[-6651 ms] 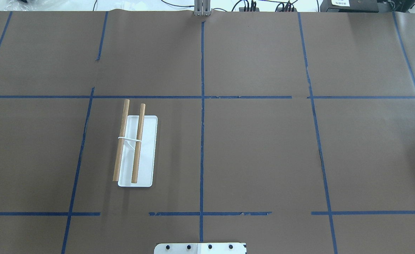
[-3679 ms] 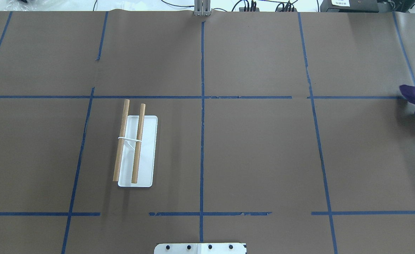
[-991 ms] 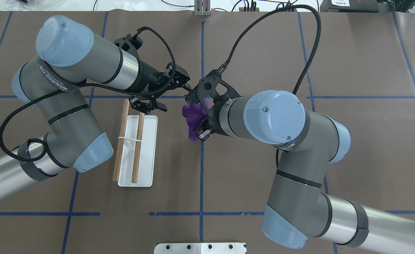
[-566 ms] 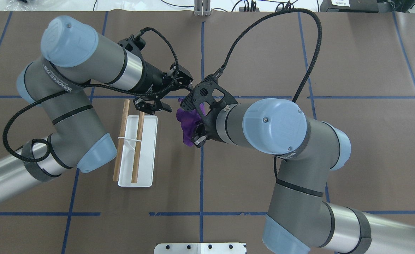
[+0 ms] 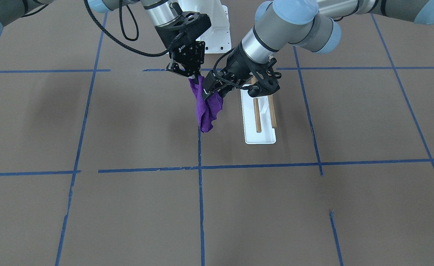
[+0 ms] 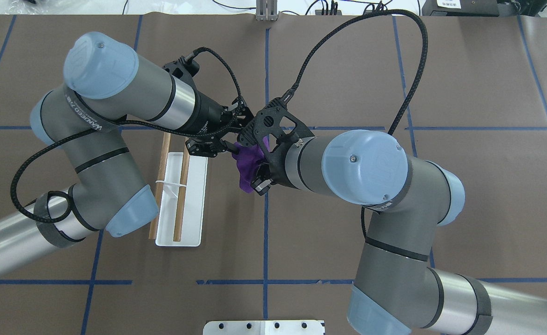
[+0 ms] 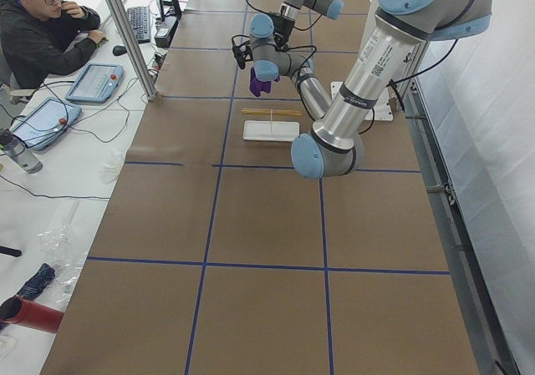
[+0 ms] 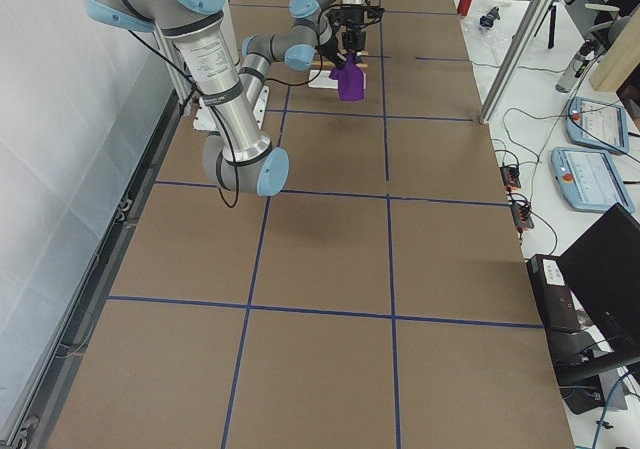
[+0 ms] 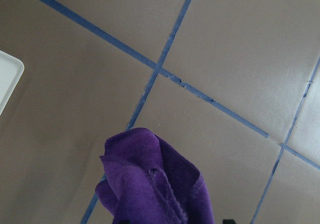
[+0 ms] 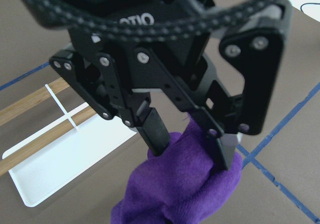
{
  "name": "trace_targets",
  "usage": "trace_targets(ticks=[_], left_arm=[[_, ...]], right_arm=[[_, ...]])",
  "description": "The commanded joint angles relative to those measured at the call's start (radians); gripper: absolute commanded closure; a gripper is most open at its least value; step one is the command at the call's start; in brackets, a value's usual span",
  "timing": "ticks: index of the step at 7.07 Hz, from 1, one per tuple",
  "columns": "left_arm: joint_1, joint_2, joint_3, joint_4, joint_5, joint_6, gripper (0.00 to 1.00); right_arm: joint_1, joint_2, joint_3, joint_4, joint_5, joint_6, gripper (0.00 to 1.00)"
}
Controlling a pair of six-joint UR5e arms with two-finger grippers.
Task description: Hang towel on rack
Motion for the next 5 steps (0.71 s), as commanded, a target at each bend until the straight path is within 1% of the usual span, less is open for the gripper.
trace_targets(ticks=[1, 4, 5], left_arm=[[0.003, 0.001, -0.004, 0.0, -0.003, 0.006, 1.0], [0.003, 0.008, -0.012, 0.0, -0.005, 0.014, 1.0], [0.001, 0.01, -0.012, 0.001, -0.003, 0.014, 1.0]], right_arm=[[0.0, -0.001, -0.001, 0.0, 0.0, -0.001, 1.0], [0.001, -0.003, -0.001, 0.0, 0.009, -0.003, 1.0], [0.001, -0.001, -0.001, -0.001, 0.011, 0.014, 0.27]])
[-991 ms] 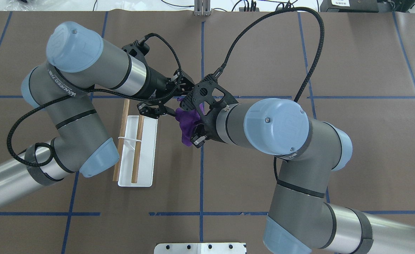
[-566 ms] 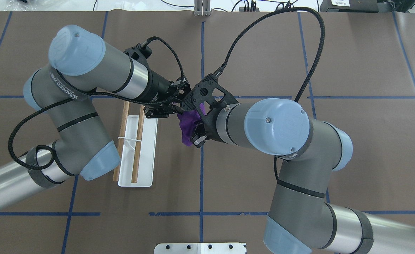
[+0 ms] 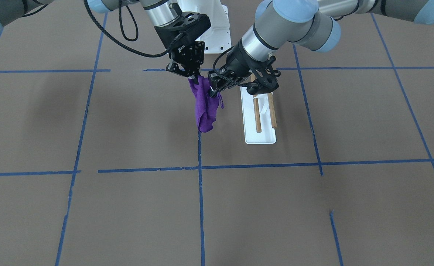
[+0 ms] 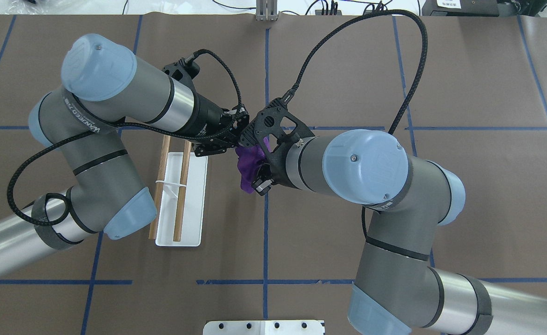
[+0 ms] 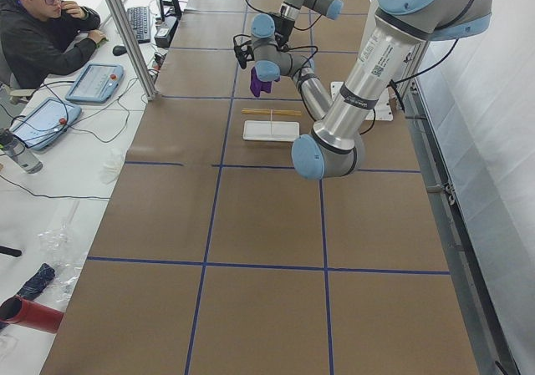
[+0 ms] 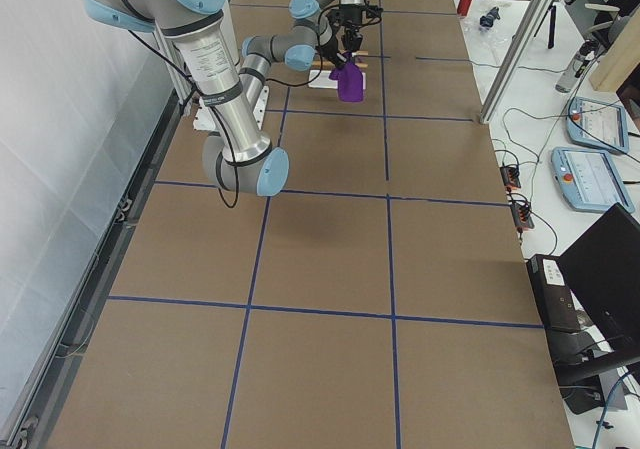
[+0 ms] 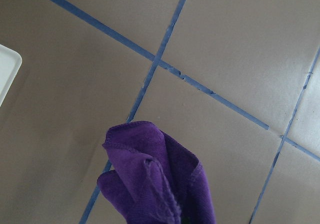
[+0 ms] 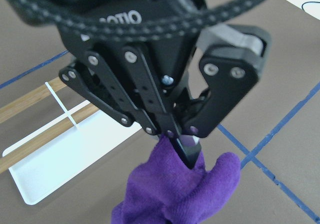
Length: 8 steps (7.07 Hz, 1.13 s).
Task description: Hang towel on rack
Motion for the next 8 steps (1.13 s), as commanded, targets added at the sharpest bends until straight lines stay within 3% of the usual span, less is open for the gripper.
trace_targets(ticks=[1, 2, 5, 6, 8], left_arm=[[-0.001, 0.002, -0.002, 0.001, 0.001, 0.001, 1.0], [-0.001, 0.005, -0.004, 0.001, 0.001, 0.001, 1.0], [-0.013, 0.101, -0.103, 0.006, 0.0, 0.057, 1.0], [-0.033, 0.149, -0.129, 0.006, -0.002, 0.103, 1.0], [-0.081, 0.224, -0.131, 0.007, -0.003, 0.296, 1.0]], right_arm=[[0.002, -0.002, 0.013, -0.013, 0.008, 0.029, 0.01], [0.017, 0.001, 0.034, -0.092, 0.053, 0.03, 0.01], [0.257, -0.008, 0.044, -0.341, 0.435, 0.035, 0.0], [0.299, -0.008, 0.02, -0.433, 0.452, 0.033, 0.0], [0.383, -0.054, -0.052, -0.454, 0.459, -0.064, 0.0]])
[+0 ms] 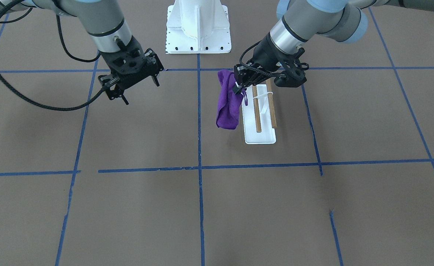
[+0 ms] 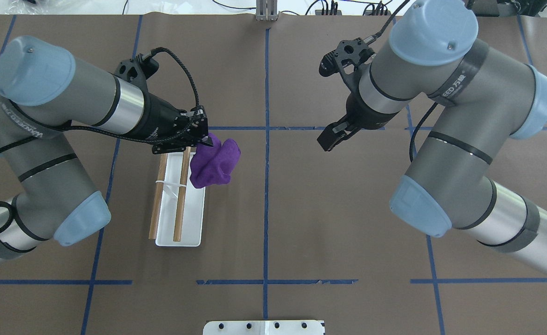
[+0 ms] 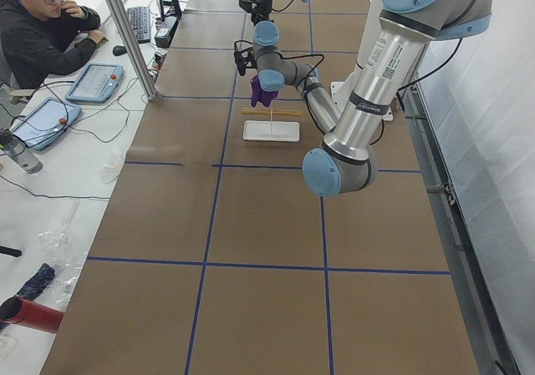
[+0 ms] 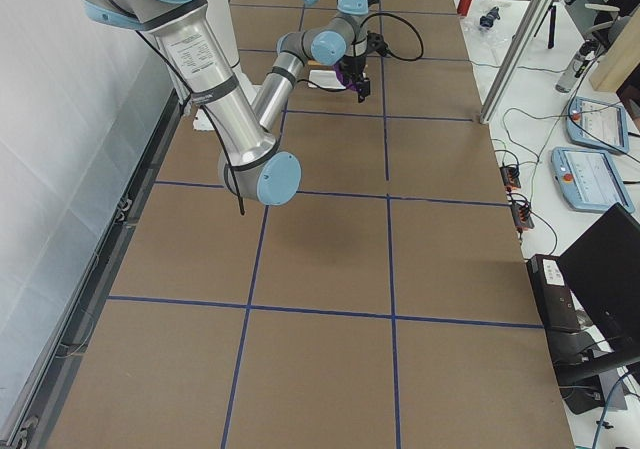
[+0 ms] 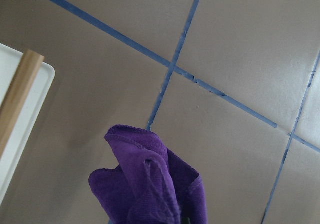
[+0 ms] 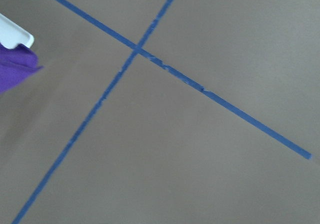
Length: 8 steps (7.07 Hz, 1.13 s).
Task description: Hang towel on rack
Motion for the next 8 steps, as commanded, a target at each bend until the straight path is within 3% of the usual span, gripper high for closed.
trace_targets(ticks=[1, 5, 8], left_arm=[[-0.024, 0.098, 0.002, 0.002, -0.001, 0.265, 1.0], [-0.05, 0.194, 0.011, 0.008, 0.005, 0.722, 1.0], [-0.054, 0.21, 0.016, 0.01, 0.004, 0.754, 1.0]], right_arm=[[0.087, -0.043, -0.065, -0.026, 0.014, -0.173, 0.0], [0.133, -0.079, -0.083, -0.025, 0.024, -0.266, 0.0], [0.138, -0.087, -0.083, -0.023, 0.03, -0.266, 0.0]])
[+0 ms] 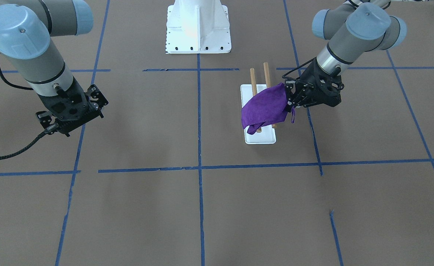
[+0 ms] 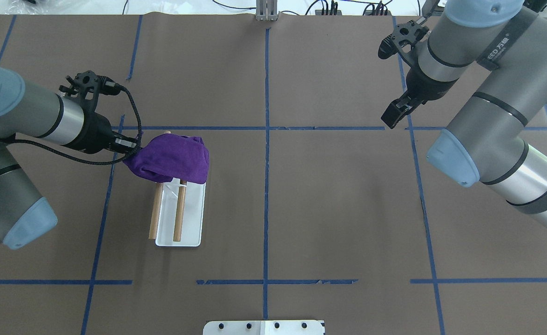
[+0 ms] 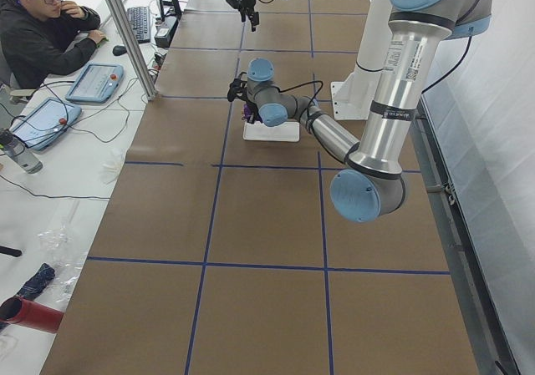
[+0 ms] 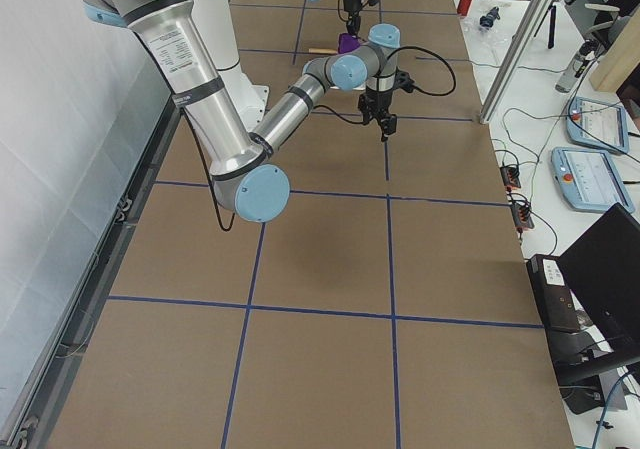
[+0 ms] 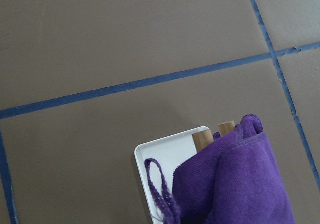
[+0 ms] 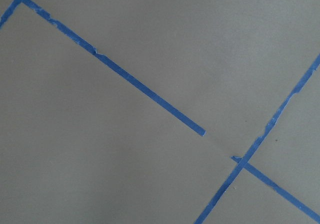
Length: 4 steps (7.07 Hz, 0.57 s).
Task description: Hang towel on rack
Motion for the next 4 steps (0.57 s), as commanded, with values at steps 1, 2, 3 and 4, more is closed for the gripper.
trace_targets(ticks=[1, 2, 3, 4], left_arm=[[0.0, -0.003, 0.008, 0.001, -0.003, -0.001, 0.53], [0.0, -0.006, 0.007, 0.001, -0.004, -0.002, 0.09], [-0.002, -0.006, 0.006, 0.0, -0.004, -0.01, 0.0], [-0.003, -0.006, 0.007, 0.001, -0.004, -0.01, 0.0]], right_arm=[[0.001, -0.002, 0.0, 0.001, 0.002, -0.001, 0.0], [0.001, -0.002, 0.0, 0.002, 0.002, -0.001, 0.0], [0.001, -0.005, 0.0, 0.005, 0.002, -0.001, 0.0], [0.001, -0.005, 0.0, 0.004, 0.002, -0.001, 0.0]])
